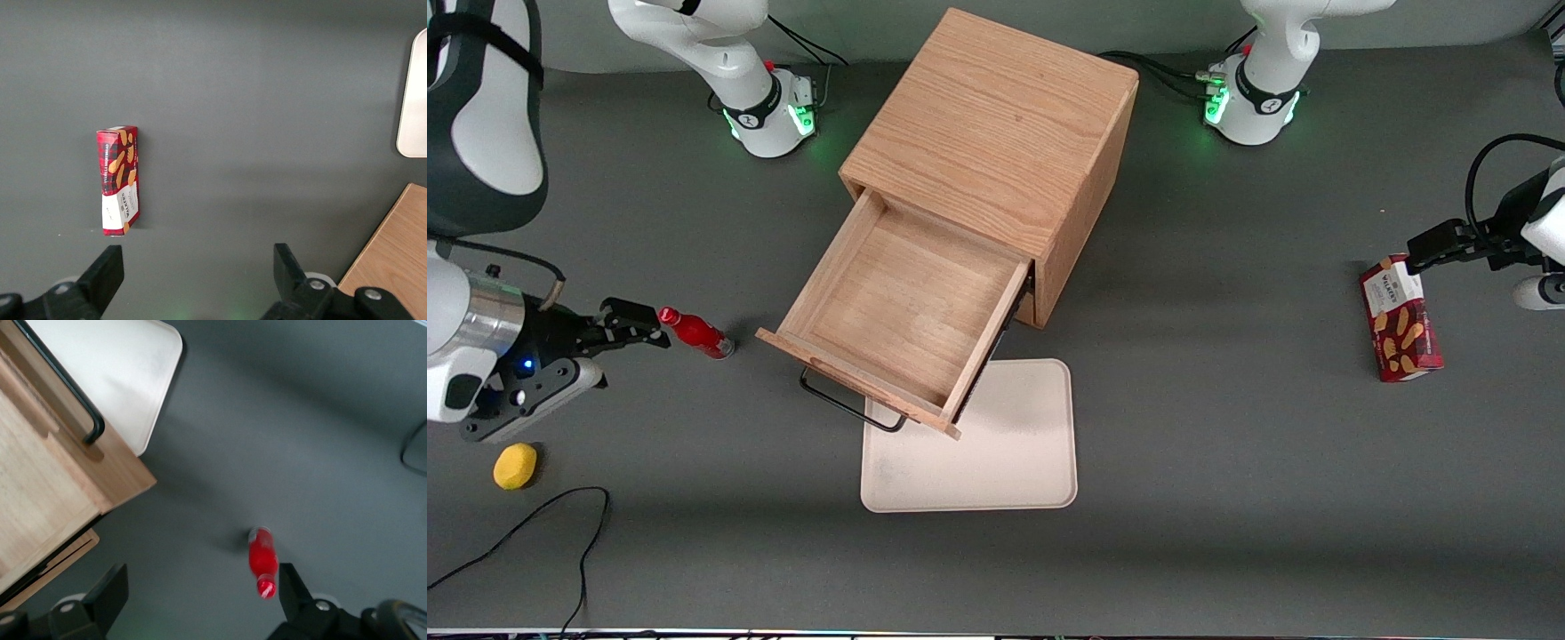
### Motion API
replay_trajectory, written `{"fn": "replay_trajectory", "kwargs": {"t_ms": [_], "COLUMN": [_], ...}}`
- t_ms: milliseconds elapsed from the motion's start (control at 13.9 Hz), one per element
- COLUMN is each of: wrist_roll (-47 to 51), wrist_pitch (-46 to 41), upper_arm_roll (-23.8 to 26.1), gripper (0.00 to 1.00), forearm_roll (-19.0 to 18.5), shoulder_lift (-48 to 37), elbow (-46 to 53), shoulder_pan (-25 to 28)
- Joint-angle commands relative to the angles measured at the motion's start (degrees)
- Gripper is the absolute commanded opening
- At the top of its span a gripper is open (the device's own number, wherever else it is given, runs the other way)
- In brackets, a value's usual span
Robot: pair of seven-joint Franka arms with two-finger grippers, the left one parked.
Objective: Open upper drawer
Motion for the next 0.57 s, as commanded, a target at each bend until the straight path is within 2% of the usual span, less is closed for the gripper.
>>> {"fn": "replay_trajectory", "kwargs": {"t_ms": [0,287,502], "wrist_roll": [2.4,3.5,9.4], "wrist_pitch": [1.1,1.5,1.5], "upper_arm_roll": [-1.0,-2.8,-5.7], "gripper": [1.00,1.00,1.00], "forearm_roll": [-1.5,-1.4,-1.2], "shoulder_lift": [-10.5,-18.7,-21.6], "elbow": [-12.3,-21.0,-24.5], "shoulder_pan": [0.8,0.8,0.8]}}
